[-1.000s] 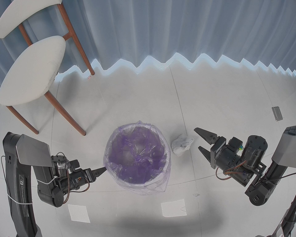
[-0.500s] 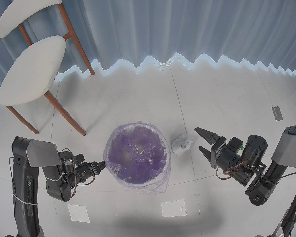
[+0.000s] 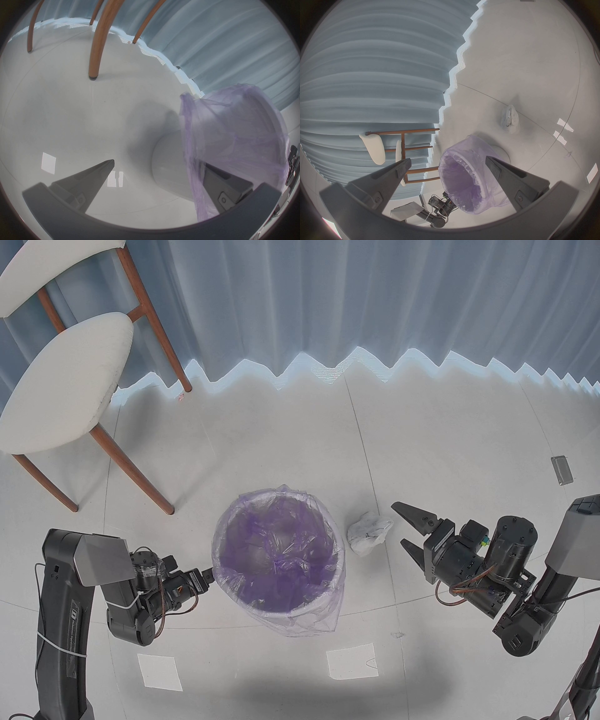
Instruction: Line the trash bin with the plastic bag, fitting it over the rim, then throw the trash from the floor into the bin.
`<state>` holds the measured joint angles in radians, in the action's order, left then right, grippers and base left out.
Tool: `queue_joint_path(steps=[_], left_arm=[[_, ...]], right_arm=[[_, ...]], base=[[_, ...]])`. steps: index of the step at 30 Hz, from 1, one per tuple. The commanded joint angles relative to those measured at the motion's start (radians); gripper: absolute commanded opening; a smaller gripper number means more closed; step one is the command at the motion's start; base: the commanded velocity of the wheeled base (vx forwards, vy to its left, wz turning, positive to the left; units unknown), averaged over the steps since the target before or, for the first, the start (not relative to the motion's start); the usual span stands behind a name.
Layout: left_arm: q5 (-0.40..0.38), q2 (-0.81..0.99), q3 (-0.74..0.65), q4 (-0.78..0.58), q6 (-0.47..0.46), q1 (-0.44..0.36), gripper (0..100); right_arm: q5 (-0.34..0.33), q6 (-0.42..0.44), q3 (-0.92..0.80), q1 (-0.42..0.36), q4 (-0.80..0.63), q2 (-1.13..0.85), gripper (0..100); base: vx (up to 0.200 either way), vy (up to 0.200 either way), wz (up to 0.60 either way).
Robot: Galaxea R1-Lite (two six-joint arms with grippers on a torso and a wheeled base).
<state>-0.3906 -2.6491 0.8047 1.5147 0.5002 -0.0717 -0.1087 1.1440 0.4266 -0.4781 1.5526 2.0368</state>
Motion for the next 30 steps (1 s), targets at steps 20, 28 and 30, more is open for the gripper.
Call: queue_joint_path(steps=[20, 28, 30], left_arm=[[0.053, 0.049, 0.205, -0.51, 0.084, -0.002, 100], [0.067, 0.055, 0.321, -0.709, 0.093, -0.008, 100], [0.067, 0.055, 0.335, -0.74, 0.093, -0.01, 100]], right_arm=[[0.0, -0.012, 0.006, 0.007, 0.017, 0.029, 100], [0.0, -0.012, 0.006, 0.007, 0.017, 0.031, 100], [0.0, -0.012, 0.006, 0.007, 0.017, 0.031, 100]], base=[[0.0, 0.0, 0.0], [0.0, 0.0, 0.0], [0.0, 0.0, 0.0]])
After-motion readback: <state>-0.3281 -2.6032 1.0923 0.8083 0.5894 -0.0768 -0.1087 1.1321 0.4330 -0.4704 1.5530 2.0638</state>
